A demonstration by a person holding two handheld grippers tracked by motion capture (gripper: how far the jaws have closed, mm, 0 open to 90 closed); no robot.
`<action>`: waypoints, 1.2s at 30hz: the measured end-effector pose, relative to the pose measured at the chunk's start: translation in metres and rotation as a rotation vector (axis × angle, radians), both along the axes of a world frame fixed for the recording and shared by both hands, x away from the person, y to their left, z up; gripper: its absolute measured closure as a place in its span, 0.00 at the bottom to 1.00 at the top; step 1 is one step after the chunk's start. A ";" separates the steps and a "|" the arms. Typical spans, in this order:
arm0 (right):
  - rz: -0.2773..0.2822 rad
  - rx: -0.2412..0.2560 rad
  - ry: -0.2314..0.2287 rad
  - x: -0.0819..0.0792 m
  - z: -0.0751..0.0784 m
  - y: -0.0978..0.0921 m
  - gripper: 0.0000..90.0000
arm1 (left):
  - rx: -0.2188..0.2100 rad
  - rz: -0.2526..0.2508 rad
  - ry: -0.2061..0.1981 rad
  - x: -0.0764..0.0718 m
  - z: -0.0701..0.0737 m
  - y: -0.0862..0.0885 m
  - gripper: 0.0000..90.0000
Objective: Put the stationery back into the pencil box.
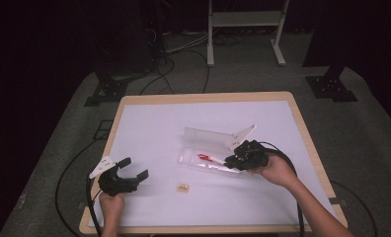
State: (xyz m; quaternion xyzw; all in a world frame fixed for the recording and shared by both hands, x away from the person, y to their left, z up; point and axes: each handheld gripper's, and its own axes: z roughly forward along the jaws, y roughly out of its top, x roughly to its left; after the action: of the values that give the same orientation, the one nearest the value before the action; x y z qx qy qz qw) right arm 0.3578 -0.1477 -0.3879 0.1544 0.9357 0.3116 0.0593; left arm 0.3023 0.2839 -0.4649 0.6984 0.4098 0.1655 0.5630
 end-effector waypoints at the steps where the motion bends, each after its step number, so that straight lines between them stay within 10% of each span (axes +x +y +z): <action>1: 0.002 -0.004 -0.004 0.001 0.001 0.001 0.87 | 0.001 -0.001 0.000 0.000 0.000 0.000 0.00; 36: 0.031 -0.020 0.013 0.033 -0.011 0.042 0.87 | 0.003 -0.004 -0.004 0.000 0.000 0.000 0.00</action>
State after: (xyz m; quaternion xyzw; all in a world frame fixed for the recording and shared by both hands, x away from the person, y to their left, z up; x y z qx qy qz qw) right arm 0.3904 -0.1059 -0.3988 0.1414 0.9413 0.3023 0.0501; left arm 0.3025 0.2840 -0.4649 0.6996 0.4070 0.1667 0.5631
